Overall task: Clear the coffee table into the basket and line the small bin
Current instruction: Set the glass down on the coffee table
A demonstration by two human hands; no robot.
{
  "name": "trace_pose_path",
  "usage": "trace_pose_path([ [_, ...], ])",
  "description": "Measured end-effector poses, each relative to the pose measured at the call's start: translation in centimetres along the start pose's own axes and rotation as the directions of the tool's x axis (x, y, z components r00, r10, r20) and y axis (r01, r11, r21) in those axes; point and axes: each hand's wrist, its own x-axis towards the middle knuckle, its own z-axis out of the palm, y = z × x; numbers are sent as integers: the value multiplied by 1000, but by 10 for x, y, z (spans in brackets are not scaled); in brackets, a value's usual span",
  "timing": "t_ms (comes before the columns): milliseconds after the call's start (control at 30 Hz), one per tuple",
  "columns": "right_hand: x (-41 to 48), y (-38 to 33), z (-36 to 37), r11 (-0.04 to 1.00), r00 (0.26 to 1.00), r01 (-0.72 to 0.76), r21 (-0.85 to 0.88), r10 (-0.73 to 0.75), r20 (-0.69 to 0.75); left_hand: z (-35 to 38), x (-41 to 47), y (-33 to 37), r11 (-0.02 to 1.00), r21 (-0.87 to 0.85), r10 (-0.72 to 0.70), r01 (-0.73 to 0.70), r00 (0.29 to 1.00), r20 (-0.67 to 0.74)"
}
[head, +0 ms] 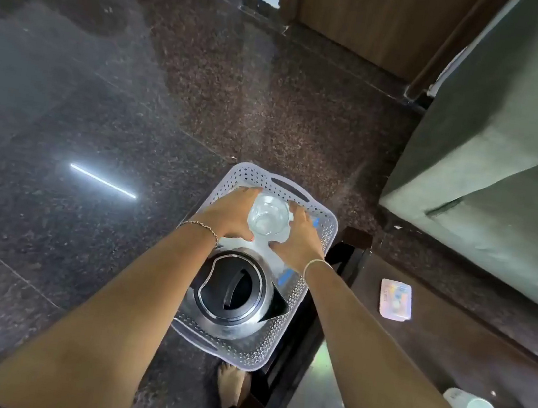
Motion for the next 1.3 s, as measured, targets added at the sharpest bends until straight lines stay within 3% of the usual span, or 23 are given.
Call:
trace_pose_path([
  [300,30,11,21,999,999,-29,17,30,-33,10,20,-2,999,2,48,-48,998,38],
  [700,20,5,-13,998,998,61,-24,-62,-24,-7,9,16,995,-8,95,-96,994,-53],
  [967,-27,-6,-71,990,981,137,-28,-139,-132,-37,-24,74,982,7,190,-190,976,-110],
  [1300,-127,39,-158,948,934,259,187,-196,-299,-22,-80,193,945,-160,264,-285,954,-140],
])
